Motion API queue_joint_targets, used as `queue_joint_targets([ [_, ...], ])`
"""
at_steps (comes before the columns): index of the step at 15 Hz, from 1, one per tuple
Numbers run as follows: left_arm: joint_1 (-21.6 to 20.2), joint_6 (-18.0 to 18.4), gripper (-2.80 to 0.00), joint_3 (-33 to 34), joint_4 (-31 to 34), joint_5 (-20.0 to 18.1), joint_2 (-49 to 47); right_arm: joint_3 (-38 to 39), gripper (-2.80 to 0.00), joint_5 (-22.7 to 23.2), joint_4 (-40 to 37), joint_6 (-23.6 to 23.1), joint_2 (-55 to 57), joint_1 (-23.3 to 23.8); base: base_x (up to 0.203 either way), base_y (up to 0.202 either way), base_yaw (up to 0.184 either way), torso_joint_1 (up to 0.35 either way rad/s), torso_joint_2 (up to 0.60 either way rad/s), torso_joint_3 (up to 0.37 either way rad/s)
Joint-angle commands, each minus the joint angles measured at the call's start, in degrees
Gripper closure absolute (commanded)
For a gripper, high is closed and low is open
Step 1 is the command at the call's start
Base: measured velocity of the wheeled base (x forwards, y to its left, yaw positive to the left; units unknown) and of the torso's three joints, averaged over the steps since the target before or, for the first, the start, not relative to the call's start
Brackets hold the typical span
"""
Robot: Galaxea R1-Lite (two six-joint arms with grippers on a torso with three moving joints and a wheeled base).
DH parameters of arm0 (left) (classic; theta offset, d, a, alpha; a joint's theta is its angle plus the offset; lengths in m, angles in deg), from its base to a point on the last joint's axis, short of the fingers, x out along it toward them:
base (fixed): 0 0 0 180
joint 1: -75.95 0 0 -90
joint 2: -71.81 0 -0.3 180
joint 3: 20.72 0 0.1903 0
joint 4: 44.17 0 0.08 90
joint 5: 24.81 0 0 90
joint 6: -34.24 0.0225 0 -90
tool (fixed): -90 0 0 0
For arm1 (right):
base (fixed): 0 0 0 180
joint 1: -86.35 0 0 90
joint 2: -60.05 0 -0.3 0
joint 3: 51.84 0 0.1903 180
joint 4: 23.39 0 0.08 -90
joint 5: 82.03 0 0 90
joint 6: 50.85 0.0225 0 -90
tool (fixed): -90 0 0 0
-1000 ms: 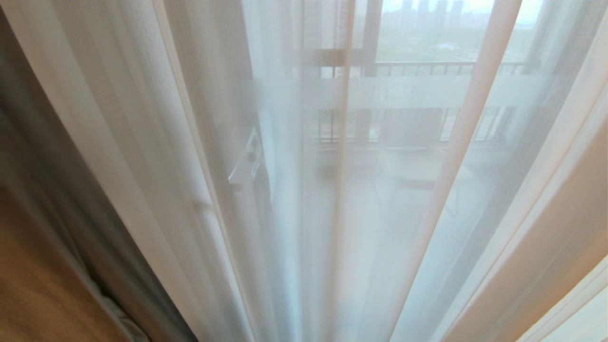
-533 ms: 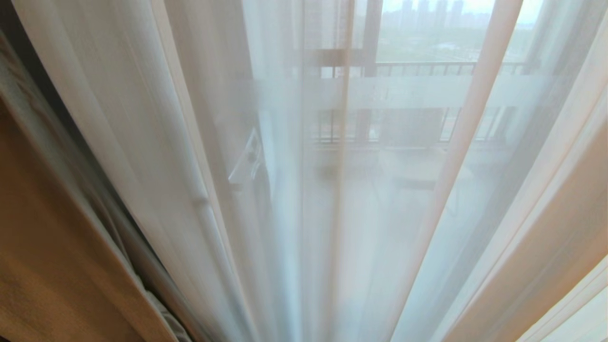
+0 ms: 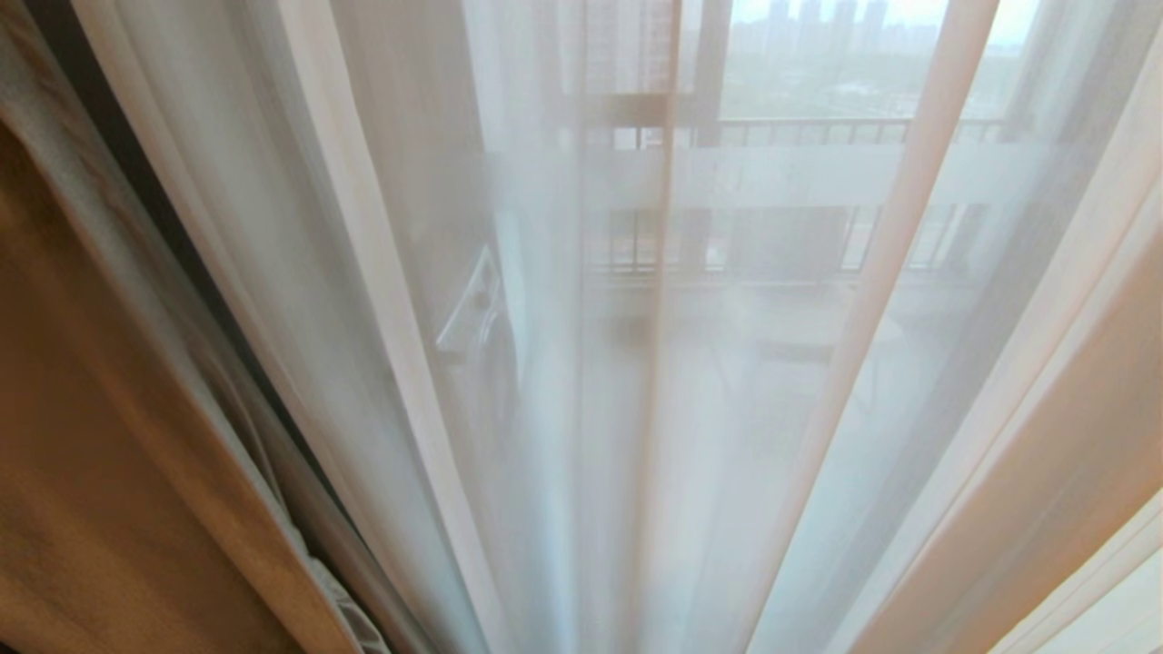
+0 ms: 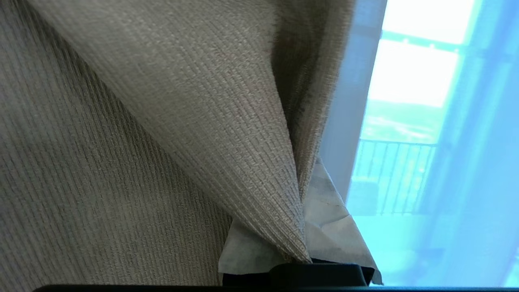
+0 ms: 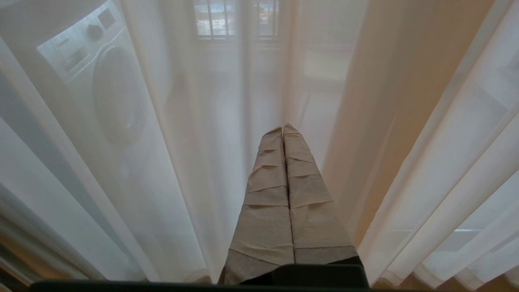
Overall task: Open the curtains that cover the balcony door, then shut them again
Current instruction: Close the outer curtains on both sides
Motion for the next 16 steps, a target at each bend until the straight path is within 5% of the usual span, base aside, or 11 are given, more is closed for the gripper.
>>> queue_joint_targets([
  [1,2.1,-0.2,0.00,0.1,-0.3,-0.2,-0.2,0.0,0.00,0.1,0.0,-0.1,0.1,0.0,0.000,0.000,0.000,0.000,0.00,0.000],
  [16,16.4,1.5,0.00,3.0,-0.2,0.0,-0.3,0.0,0.00,0.0,0.0,-0.1,0.1,-0.1,0.000,0.000,0.000,0.000,0.00,0.000],
])
